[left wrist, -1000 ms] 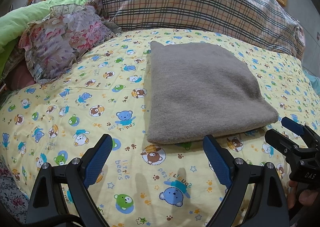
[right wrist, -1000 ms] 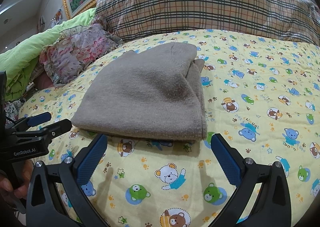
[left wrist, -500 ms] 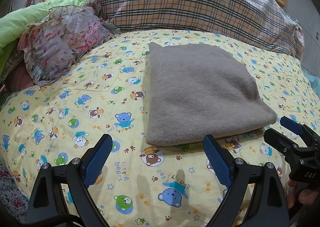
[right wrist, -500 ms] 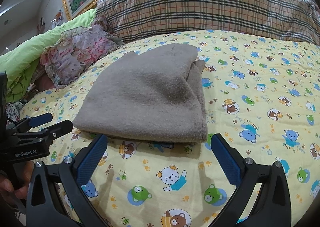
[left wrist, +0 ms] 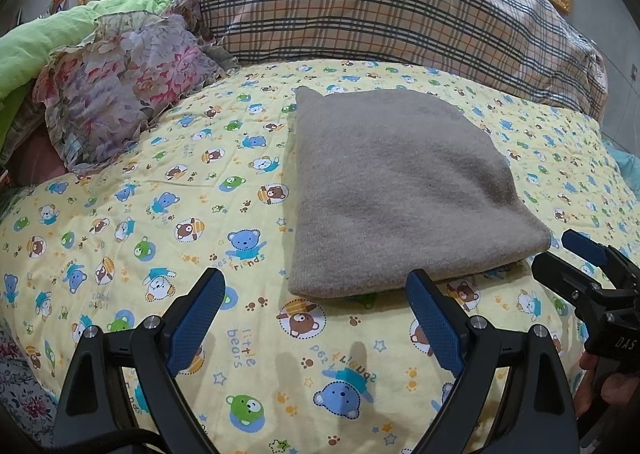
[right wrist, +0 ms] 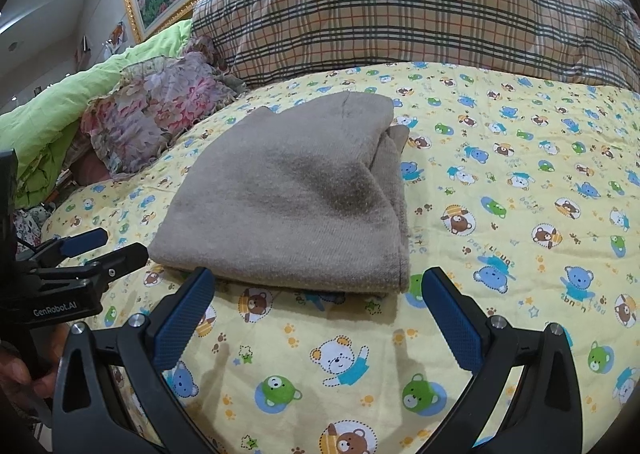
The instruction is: Fold small clothes
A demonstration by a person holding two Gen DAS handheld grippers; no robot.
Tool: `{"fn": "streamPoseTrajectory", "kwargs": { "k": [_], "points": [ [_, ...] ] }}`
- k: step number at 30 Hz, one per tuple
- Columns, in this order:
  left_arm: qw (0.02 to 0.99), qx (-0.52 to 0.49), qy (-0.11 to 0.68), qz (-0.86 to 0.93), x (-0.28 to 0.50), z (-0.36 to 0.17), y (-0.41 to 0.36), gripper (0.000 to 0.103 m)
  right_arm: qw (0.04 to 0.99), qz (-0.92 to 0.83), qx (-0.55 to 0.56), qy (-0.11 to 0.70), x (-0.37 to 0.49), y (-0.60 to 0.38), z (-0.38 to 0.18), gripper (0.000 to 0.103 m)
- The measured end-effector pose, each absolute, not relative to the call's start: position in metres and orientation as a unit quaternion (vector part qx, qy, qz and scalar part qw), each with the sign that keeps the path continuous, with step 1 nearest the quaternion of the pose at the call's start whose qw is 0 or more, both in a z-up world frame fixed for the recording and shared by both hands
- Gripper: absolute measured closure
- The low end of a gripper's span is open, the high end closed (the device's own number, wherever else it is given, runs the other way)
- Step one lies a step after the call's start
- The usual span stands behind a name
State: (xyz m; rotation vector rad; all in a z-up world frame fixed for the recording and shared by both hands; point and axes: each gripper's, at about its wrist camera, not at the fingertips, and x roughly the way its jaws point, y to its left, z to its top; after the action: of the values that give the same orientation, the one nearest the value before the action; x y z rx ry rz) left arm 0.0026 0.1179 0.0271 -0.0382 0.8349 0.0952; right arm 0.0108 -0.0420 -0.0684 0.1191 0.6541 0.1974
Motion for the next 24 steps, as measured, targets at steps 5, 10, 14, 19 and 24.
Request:
{"fn": "streamPoseTrajectory", "kwargs": {
  "k": [5, 10, 14, 19, 24],
  "points": [
    [0.912, -0.018, 0.407, 0.046, 0.005, 0.027, 0.117, 0.011, 0.94, 0.097, 0.061, 0.321, 0.014, -0.046, -0.067, 0.0],
    [0.911, -0.015, 0.41, 0.047, 0.006, 0.026, 0.117, 0.011, 0.939, 0.102, 0.063, 0.323, 0.016, -0.046, -0.067, 0.0],
    [0.912, -0.013, 0.407, 0.05, 0.005, 0.027, 0.117, 0.011, 0.938, 0.103, 0.063, 0.325, 0.017, -0.047, -0.067, 0.0],
    [0.911, -0.012, 0.408, 0.048, 0.007, 0.027, 0.119, 0.011, 0.937, 0.102, 0.066, 0.327, 0.017, -0.049, -0.068, 0.0],
    [0.911, -0.009, 0.41, 0.045, 0.01, 0.028, 0.118, 0.011, 0.936, 0.104, 0.07, 0.33, 0.02, -0.054, -0.067, 0.0]
  ]
}}
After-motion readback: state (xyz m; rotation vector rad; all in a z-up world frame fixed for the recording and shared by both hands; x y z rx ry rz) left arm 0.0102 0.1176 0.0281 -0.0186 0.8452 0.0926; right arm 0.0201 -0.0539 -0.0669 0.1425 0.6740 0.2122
